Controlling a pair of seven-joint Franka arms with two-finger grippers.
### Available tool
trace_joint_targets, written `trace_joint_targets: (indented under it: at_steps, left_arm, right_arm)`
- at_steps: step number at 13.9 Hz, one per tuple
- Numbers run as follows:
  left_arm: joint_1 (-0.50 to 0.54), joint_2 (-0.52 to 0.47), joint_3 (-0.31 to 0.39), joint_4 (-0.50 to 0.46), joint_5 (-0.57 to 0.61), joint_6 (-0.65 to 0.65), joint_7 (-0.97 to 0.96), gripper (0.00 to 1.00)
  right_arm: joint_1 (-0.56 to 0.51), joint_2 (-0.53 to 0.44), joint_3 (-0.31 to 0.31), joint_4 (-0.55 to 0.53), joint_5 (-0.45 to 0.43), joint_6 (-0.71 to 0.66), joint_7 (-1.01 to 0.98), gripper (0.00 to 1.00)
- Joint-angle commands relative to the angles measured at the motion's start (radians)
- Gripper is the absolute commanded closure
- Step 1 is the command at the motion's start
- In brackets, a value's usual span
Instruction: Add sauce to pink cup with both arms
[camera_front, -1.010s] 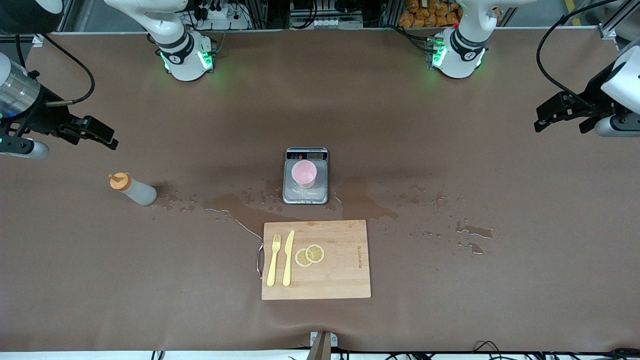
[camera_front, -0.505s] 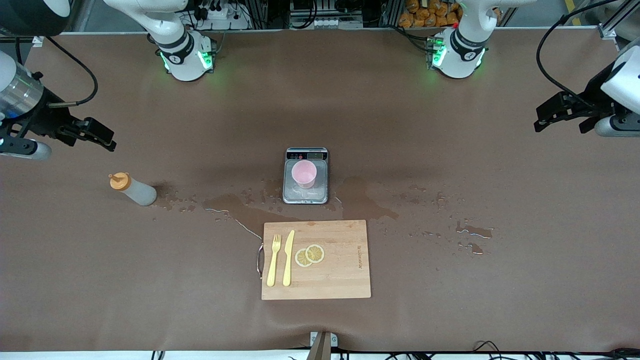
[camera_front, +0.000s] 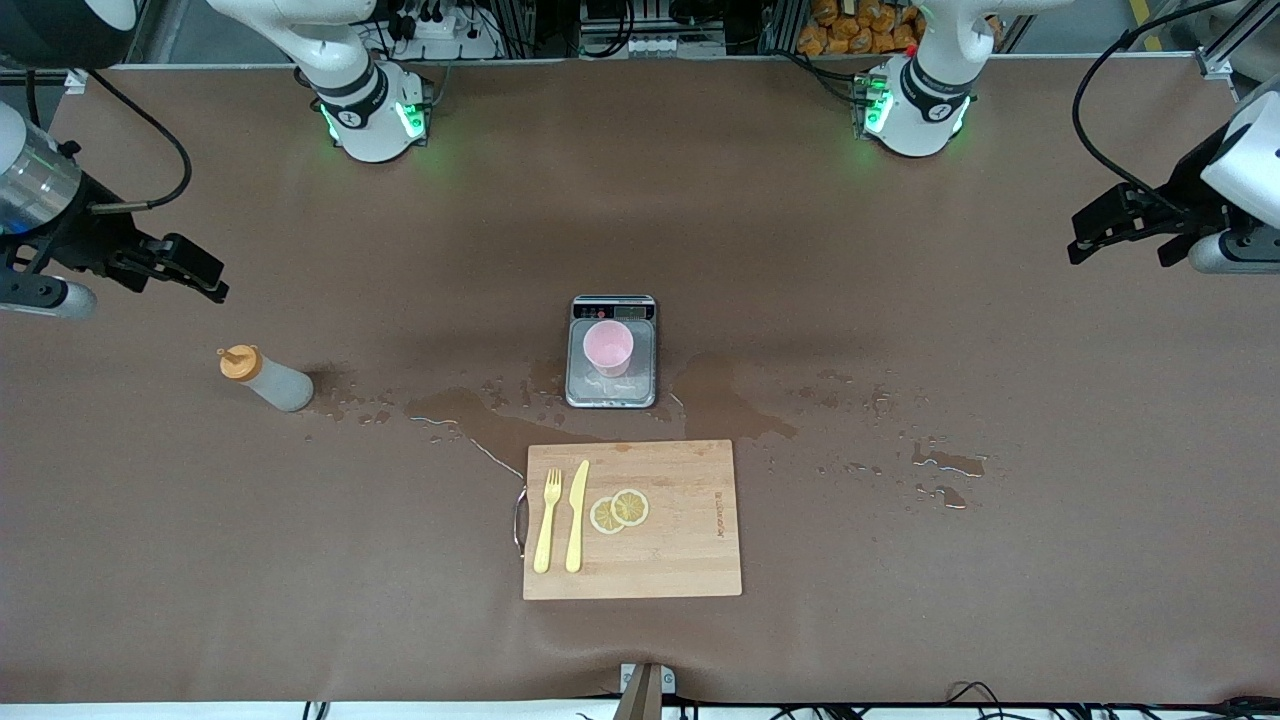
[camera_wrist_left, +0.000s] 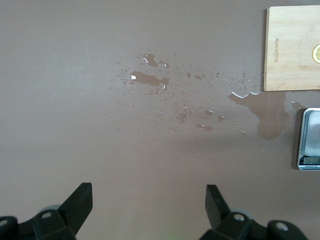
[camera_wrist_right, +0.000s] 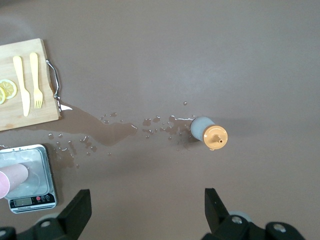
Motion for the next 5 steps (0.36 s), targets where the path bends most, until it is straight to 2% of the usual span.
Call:
trace_joint_targets:
  at_steps: [1, 5]
  left_arm:
    - [0.005, 0.001, -0.005, 0.014, 0.017, -0.012, 0.019, 0.0]
    - [0.005, 0.001, -0.005, 0.014, 0.017, -0.012, 0.019, 0.0]
  right_arm:
    - [0.0, 0.002, -0.008, 0.034, -0.006, -0.011, -0.001, 0.0]
    - [0.004, 0.031, -0.005, 0.029, -0.006, -0.014, -0.004, 0.0]
